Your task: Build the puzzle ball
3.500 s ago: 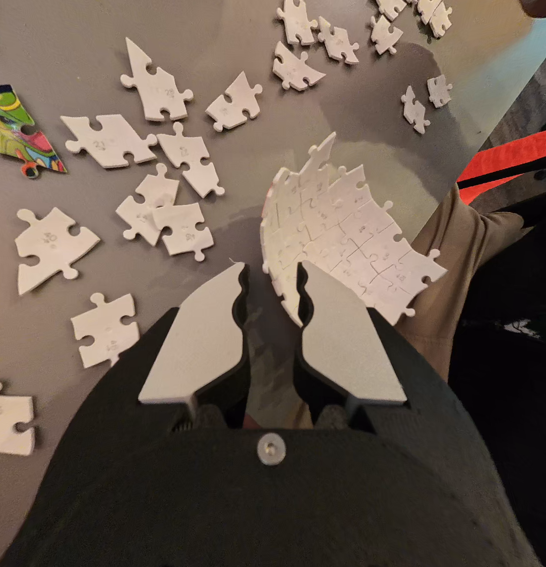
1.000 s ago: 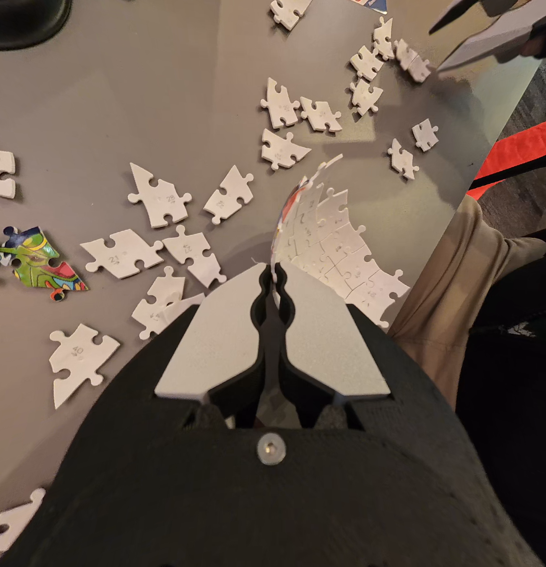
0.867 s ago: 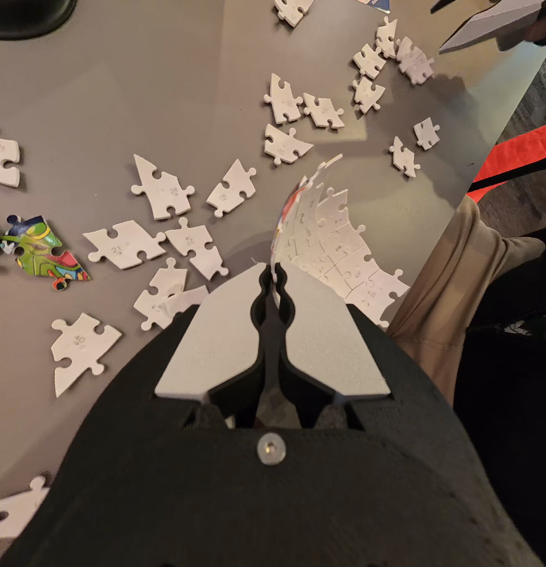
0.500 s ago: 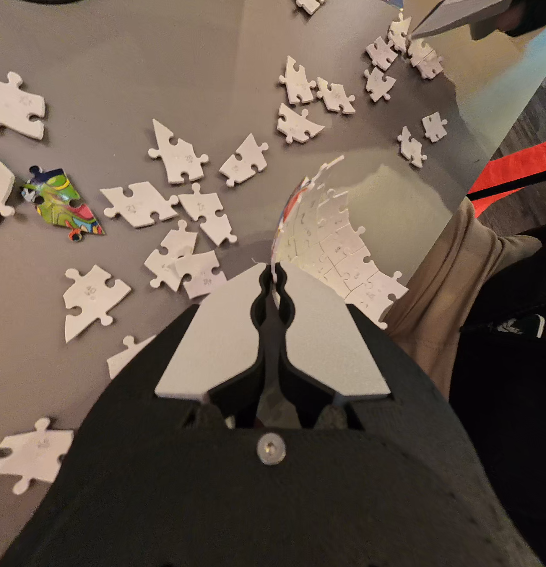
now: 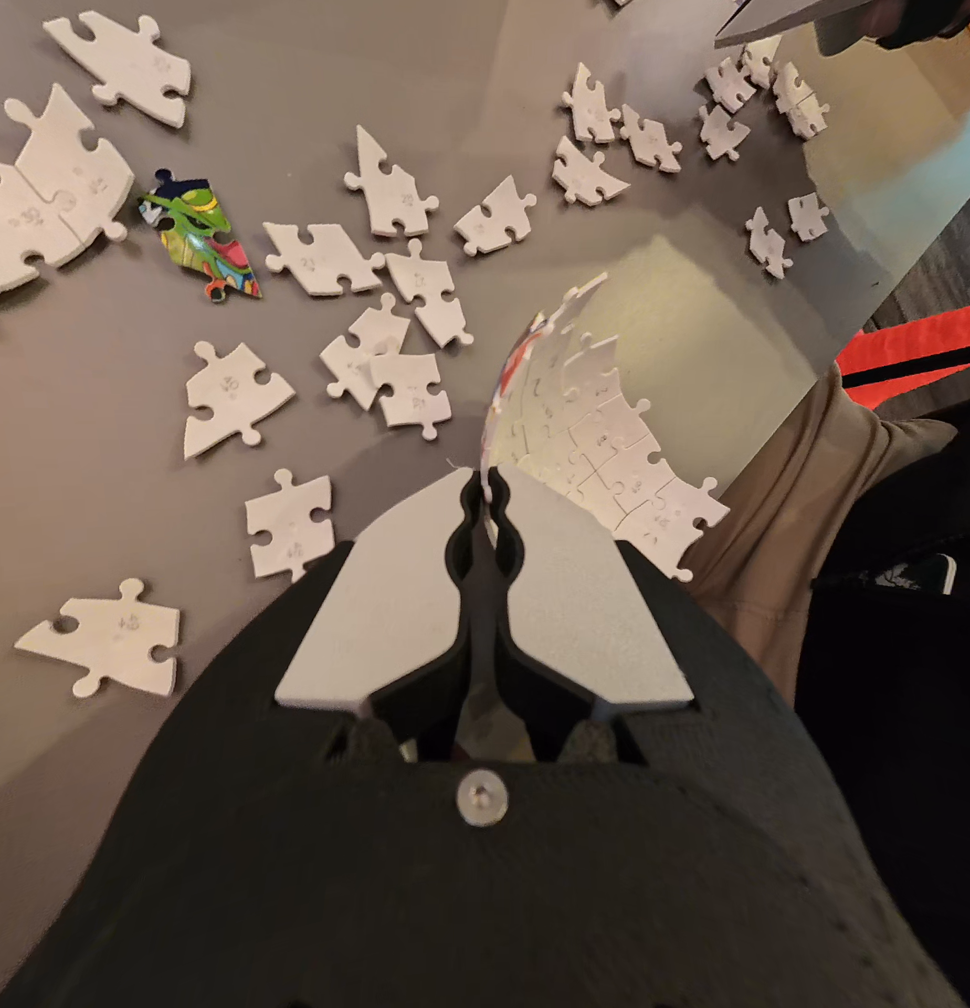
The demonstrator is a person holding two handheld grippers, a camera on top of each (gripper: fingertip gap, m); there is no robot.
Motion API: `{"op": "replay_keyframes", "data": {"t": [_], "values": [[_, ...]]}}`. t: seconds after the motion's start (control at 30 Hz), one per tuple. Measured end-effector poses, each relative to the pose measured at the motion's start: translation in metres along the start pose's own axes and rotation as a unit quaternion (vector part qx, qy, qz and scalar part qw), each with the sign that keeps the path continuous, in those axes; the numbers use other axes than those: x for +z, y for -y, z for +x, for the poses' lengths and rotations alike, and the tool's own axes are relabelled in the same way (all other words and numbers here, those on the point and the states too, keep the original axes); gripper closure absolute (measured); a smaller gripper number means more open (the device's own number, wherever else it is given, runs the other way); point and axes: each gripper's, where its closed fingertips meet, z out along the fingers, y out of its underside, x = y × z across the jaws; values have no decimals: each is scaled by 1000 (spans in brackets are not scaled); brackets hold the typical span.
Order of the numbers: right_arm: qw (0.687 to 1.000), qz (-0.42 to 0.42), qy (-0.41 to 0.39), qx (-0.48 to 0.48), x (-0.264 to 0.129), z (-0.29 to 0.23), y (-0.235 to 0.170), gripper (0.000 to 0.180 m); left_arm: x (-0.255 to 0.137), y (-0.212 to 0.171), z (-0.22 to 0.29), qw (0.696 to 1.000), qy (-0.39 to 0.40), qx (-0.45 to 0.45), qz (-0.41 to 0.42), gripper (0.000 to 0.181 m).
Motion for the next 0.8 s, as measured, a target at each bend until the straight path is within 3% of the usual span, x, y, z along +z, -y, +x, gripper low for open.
{"op": "replay_keyframes", "data": {"t": [0.33, 0.63, 0.8], "values": [[994, -38, 88, -53, 18, -52, 0, 141, -6, -5, -3, 1000, 4, -7, 2, 178], [992, -67, 78, -75, 28, -56, -2, 149, -11, -10, -5, 1000, 13, -13, 1, 178], [994, -43, 73, -74, 26, -51, 13, 148, -16, -15, -6, 1000, 18, -20, 5, 178]]}}
